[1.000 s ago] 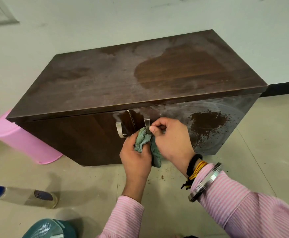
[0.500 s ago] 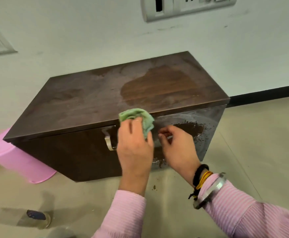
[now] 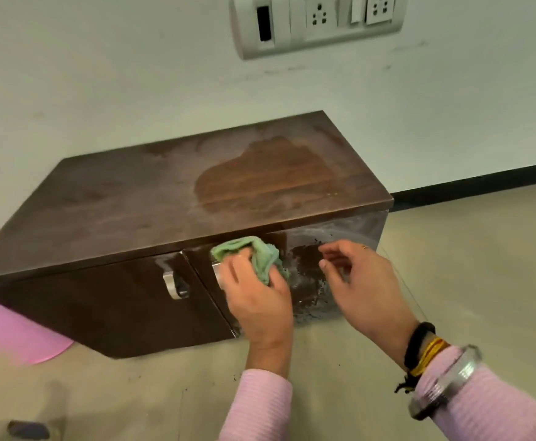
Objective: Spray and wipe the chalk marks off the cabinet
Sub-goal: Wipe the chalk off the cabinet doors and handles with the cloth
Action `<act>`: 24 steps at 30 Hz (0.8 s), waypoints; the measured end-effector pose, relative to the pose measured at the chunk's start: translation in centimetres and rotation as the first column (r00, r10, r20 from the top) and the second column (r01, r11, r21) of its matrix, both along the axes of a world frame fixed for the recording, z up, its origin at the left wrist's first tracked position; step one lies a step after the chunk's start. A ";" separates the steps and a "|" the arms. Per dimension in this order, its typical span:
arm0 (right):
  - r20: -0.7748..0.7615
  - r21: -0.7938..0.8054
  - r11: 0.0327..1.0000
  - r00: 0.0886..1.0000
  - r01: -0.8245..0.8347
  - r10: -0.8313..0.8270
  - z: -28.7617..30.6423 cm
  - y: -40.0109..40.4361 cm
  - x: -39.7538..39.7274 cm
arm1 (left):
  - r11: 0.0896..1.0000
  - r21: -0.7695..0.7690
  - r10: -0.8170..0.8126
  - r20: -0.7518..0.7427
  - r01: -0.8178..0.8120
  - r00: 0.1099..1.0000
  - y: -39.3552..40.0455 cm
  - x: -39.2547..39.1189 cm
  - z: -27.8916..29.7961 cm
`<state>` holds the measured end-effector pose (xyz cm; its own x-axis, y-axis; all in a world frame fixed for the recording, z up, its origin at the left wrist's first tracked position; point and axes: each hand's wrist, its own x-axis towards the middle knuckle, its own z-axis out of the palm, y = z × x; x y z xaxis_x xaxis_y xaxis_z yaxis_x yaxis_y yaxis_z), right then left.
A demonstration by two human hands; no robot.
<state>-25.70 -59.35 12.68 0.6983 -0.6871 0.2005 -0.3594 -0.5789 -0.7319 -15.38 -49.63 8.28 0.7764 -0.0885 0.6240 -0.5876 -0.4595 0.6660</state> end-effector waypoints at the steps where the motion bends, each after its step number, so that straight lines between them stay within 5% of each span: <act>1: -0.005 0.003 1.000 1.000 -0.007 0.007 -0.3 -0.1 0.2 | 0.995 0.083 -0.066 0.061 0.061 0.996 -0.4 -0.4 -1.2; 5: 0.006 -0.005 1.000 1.000 -0.011 0.012 -1.2 -0.2 0.9 | 0.902 0.327 -0.303 0.013 0.282 0.953 0.4 -0.9 -5.5; 11: 0.111 -0.031 0.995 0.989 0.097 -0.093 -1.6 -0.5 0.6 | 0.992 0.013 -0.125 0.236 0.126 0.964 -1.8 0.3 -1.1; 15: 0.166 -0.025 0.974 0.962 0.225 -0.218 -1.8 -1.2 -0.9 | 0.881 0.411 -0.408 0.411 0.234 0.815 -2.9 -0.3 -3.4; 18: 0.161 0.002 0.950 0.938 0.311 -0.308 -1.6 -2.9 -2.0 | 0.774 0.572 -0.500 0.288 0.272 0.816 -0.3 1.0 -6.0; 21: 0.162 0.041 0.926 0.912 0.376 -0.377 -1.1 -4.8 -2.6 | 0.826 0.515 -0.400 0.252 0.228 0.881 2.2 2.2 -6.1; 24: 0.155 0.054 0.931 0.918 0.360 -0.364 -1.2 -5.3 -2.7 | 0.943 0.277 -0.279 0.363 0.183 0.889 -0.7 1.1 -2.6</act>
